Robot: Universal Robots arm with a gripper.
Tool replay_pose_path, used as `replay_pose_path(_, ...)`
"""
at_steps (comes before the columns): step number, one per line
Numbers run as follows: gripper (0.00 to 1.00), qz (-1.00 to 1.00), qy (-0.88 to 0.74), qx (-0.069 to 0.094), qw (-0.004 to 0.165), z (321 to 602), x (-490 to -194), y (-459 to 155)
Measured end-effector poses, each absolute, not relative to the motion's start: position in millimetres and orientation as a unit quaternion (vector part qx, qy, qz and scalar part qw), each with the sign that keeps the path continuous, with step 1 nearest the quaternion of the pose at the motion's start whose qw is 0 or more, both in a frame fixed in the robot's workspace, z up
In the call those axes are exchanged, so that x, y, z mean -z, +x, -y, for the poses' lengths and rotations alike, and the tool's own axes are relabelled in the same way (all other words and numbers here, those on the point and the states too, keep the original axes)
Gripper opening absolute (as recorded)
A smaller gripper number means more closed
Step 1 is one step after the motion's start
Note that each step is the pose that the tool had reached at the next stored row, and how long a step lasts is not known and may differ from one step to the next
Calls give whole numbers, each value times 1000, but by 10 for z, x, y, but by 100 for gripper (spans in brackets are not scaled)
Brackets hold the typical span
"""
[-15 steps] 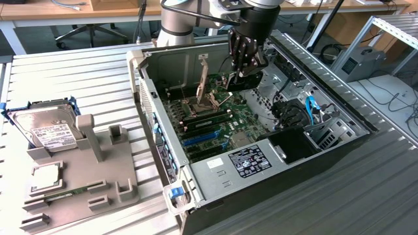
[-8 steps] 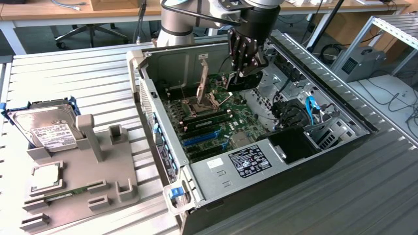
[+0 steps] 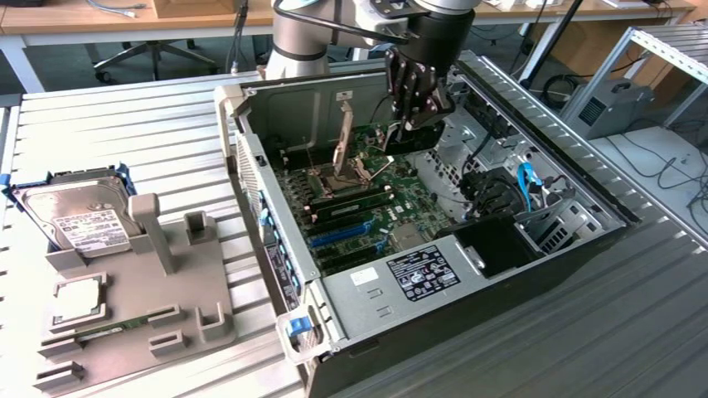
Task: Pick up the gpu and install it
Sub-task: 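Insert the gpu into the slot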
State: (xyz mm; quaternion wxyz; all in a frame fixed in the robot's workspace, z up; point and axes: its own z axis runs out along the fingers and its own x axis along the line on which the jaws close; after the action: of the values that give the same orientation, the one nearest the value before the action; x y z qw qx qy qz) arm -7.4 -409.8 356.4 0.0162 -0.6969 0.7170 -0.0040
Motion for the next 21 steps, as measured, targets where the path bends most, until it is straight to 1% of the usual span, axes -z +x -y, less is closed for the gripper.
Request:
replay_pose_path(5,26,-719,-695,-7,27,4099,-3563,-79)
replay_pose_path(21,26,-726,-687,-7,27,4113,-3560,-96)
